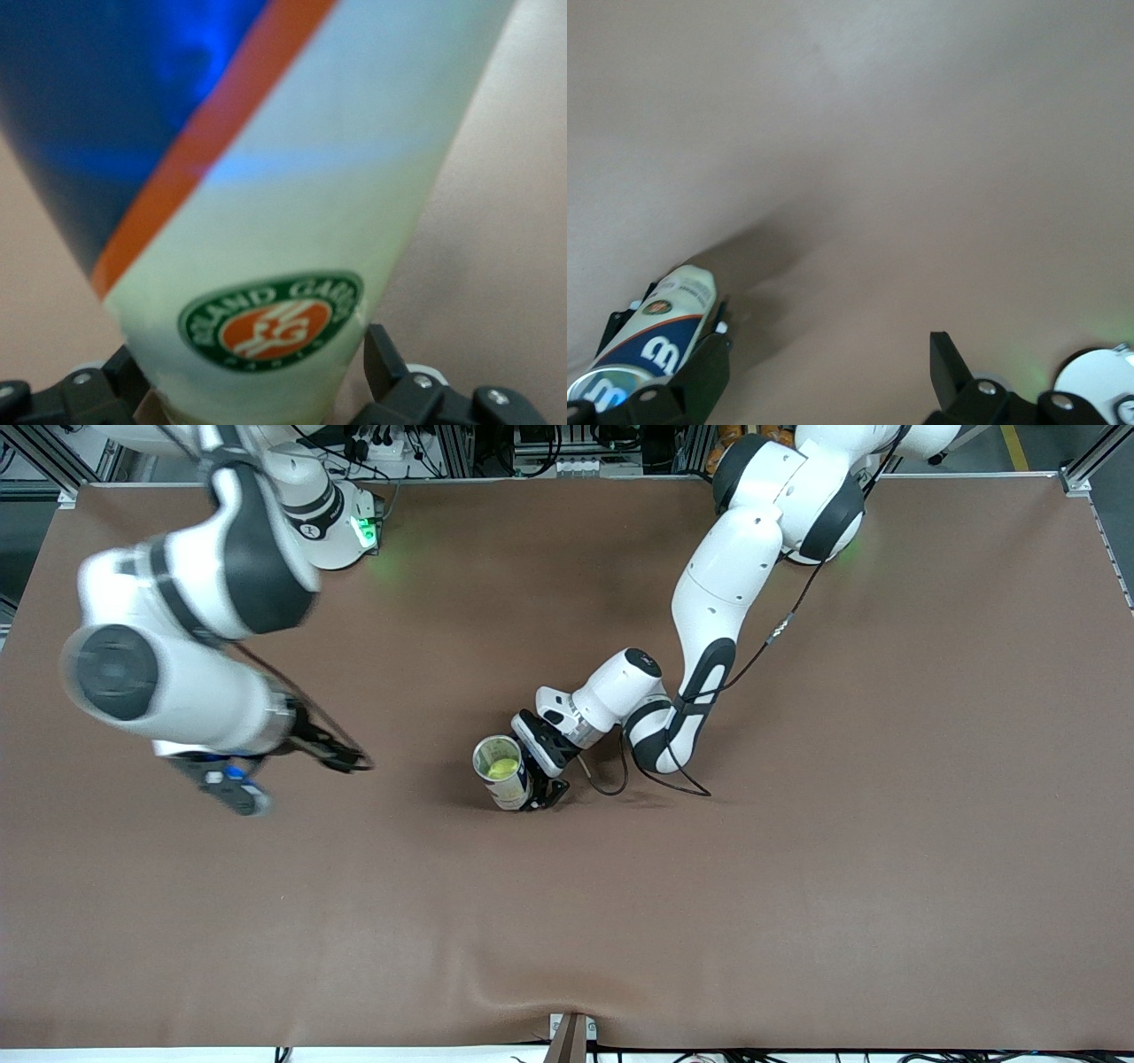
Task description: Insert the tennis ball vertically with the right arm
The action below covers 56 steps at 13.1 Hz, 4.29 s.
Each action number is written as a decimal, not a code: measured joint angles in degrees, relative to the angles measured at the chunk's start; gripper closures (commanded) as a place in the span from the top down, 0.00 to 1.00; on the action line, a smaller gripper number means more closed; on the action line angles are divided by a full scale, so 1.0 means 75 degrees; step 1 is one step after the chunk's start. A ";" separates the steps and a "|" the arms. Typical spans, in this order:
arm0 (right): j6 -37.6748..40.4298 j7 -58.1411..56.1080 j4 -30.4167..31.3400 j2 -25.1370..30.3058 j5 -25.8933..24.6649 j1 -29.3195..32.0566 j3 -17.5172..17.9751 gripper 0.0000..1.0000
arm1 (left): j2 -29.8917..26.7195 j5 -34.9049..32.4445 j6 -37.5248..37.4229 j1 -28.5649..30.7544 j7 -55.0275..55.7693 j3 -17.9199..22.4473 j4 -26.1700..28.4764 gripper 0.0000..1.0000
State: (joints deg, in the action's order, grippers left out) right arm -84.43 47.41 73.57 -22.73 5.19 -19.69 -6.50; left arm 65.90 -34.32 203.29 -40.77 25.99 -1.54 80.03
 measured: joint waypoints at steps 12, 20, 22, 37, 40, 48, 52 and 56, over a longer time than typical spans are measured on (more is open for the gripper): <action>0.1175 -0.6312 -0.0313 0.1052 -0.0406 0.2934 -0.0010 1.00 | -0.1132 -0.0042 0.0009 0.0301 0.0013 -0.0045 0.2013 1.00; 0.0531 -0.6978 -0.0895 0.1086 -0.0613 0.2973 0.0165 1.00 | -0.2504 -0.0056 -0.0451 0.0410 0.0541 -0.0074 0.3327 1.00; 0.0533 -0.6979 -0.0963 0.1139 -0.0813 0.2956 0.0181 1.00 | -0.2886 -0.0060 -0.1267 0.0249 0.1006 -0.0117 0.3349 1.00; 0.0137 -0.6996 -0.0195 0.1808 -0.0856 0.2689 0.0219 1.00 | -0.4390 -0.0060 -0.2919 0.0239 0.2433 -0.0125 0.3747 1.00; -0.0715 -0.6996 0.1118 0.2699 -0.0856 0.2689 0.0218 1.00 | -0.4689 -0.0060 -0.3388 0.0316 0.2490 -0.0123 0.3760 1.00; -0.1552 -0.6996 0.2962 0.4011 -0.0857 0.2693 0.0202 1.00 | -0.5509 0.1126 -0.6086 0.0372 0.2545 -0.0339 0.3144 1.00; -0.1291 -0.6995 0.2976 0.4009 -0.0857 0.2710 0.0146 1.00 | -0.5717 0.2003 -0.7507 0.0441 0.2546 -0.0344 0.2677 1.00; -0.0431 -0.6997 0.3382 0.4002 -0.0855 0.2697 0.0153 1.00 | -0.6219 0.2694 -0.8986 0.0842 0.2544 -0.0330 0.2318 1.00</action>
State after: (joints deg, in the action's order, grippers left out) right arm -87.66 -5.07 98.94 7.29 -1.22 0.54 -5.35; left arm 19.25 -14.12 135.90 -34.46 45.07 -4.01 97.41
